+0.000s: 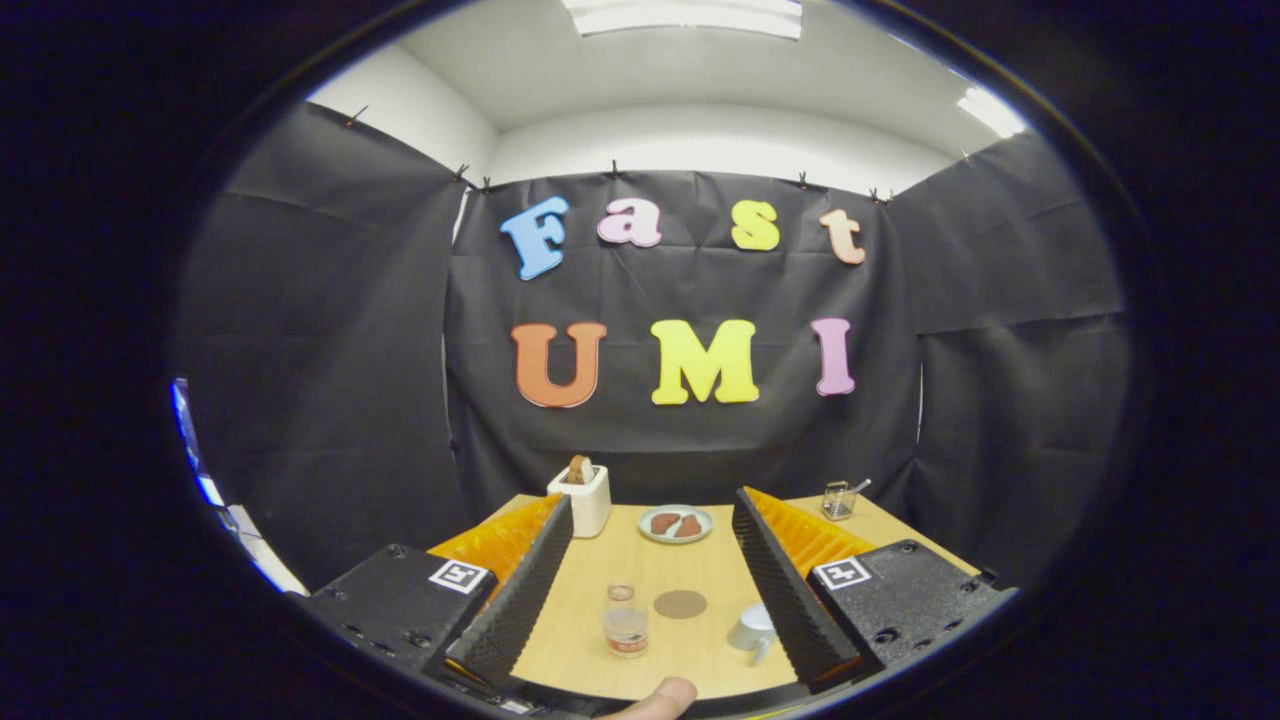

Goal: Take the bottle from table, then pour the juice into the cup, finally place the bottle on the coaster

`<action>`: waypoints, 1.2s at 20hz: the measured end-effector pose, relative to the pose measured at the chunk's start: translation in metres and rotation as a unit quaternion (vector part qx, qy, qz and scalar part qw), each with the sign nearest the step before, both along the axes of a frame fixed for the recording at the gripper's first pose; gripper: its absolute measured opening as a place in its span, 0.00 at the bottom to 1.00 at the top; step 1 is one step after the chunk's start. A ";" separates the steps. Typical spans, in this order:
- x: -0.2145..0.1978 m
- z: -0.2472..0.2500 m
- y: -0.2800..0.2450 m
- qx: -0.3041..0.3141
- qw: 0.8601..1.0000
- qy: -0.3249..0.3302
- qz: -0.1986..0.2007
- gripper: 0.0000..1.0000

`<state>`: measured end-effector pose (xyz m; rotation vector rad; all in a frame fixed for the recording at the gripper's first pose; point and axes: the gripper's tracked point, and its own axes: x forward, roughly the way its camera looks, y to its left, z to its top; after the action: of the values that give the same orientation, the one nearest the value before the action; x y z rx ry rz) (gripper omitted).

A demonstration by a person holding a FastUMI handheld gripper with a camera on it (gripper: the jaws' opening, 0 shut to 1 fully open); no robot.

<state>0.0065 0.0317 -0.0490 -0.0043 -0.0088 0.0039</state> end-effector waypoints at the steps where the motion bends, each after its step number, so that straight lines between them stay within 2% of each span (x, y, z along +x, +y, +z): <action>1: 0.004 -0.007 0.001 0.002 1.000 0.002 0.001 1.00; 8: 0.028 -0.065 0.010 -0.004 1.000 0.015 -0.003 1.00; 17: 0.060 -0.177 0.052 -0.056 0.997 0.046 0.002 1.00; 24: 0.072 -0.219 0.049 -0.050 0.997 0.048 -0.018 0.99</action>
<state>0.0788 0.0809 -0.2680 -0.1041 0.0881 -0.0322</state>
